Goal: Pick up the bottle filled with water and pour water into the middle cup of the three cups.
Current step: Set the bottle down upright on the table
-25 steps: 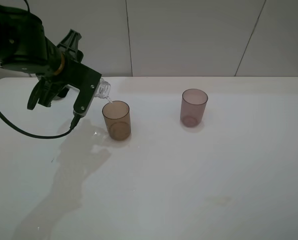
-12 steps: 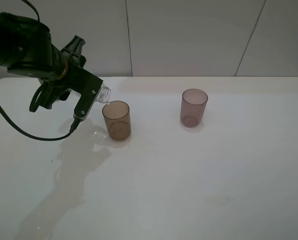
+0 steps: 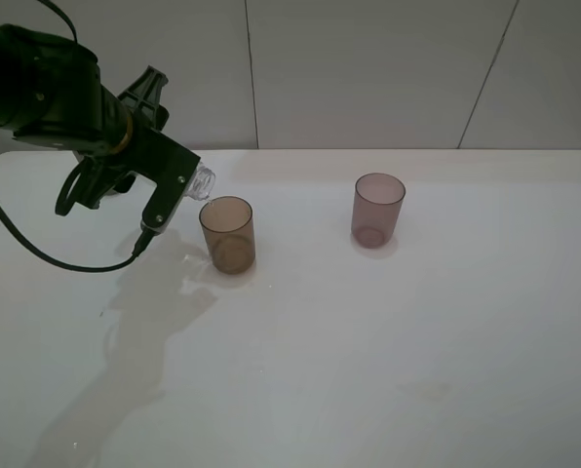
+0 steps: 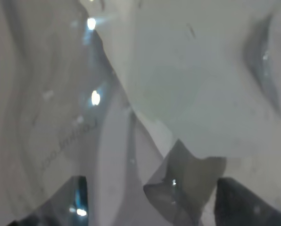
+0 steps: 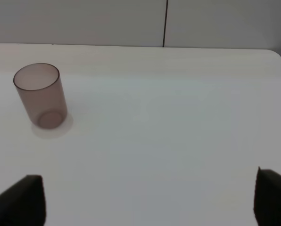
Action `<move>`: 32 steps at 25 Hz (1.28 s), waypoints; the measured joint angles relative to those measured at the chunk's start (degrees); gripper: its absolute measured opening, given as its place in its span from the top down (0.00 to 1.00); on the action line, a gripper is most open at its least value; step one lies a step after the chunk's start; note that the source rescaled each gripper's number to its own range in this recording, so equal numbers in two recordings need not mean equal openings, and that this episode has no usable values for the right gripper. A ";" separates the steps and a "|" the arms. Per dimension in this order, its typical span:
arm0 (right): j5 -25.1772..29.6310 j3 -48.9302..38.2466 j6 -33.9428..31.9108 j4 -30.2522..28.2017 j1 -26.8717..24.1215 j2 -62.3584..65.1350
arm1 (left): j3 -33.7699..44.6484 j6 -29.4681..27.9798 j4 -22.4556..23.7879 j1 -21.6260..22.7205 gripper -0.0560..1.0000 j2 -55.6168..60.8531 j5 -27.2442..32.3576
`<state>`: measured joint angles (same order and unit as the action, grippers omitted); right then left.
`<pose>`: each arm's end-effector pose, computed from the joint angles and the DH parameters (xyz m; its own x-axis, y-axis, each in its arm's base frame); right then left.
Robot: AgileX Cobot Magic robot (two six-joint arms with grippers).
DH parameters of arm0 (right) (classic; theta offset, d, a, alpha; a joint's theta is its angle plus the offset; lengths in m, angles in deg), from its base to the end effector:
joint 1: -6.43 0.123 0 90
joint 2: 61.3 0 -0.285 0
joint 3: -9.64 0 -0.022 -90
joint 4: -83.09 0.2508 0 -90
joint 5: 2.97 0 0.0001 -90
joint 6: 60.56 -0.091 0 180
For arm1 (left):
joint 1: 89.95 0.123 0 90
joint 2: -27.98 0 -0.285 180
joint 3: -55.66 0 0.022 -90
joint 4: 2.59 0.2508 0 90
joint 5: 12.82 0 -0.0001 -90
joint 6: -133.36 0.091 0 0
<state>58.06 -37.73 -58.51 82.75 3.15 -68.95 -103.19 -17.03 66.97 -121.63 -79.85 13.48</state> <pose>-0.0079 0.0000 0.2827 -0.4405 -0.0135 -0.8977 0.0449 0.9983 -0.0370 0.3182 -0.1519 0.1914 0.3215 0.8626 0.3906 0.6052 -0.5044 0.6158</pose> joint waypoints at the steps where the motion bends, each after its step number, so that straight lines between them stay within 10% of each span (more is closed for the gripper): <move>1: 0.00 0.00 0.00 0.00 0.00 0.00 | 0.00 0.00 0.23 0.00 0.94 0.00 0.00; 32: 0.00 0.00 0.00 0.00 0.00 0.00 | 0.00 0.00 6.87 -1.59 0.94 0.00 -1.98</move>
<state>58.06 -37.73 -58.51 82.75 3.15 -68.95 -103.19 -17.03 73.84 -123.22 -79.85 11.50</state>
